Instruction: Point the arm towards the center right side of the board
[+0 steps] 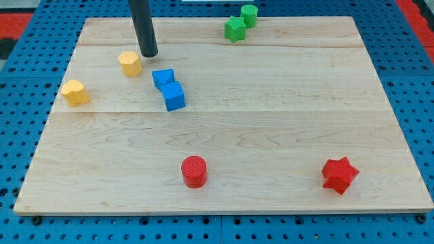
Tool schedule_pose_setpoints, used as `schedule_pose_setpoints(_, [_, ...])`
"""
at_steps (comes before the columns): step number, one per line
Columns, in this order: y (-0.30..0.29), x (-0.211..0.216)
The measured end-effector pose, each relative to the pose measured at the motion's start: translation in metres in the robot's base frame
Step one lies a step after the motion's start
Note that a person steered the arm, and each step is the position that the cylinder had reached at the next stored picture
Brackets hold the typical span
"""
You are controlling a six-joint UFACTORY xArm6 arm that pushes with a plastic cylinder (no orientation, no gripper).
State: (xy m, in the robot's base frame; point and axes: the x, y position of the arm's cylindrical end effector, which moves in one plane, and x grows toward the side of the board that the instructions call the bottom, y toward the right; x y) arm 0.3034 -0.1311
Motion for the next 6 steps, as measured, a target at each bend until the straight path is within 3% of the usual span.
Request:
schedule_pose_setpoints(2, [-0.080,0.062])
schedule_pose_setpoints(3, [-0.058,0.045])
schedule_pose_setpoints(4, [-0.011,-0.010])
schedule_pose_setpoints(6, [0.213,-0.006])
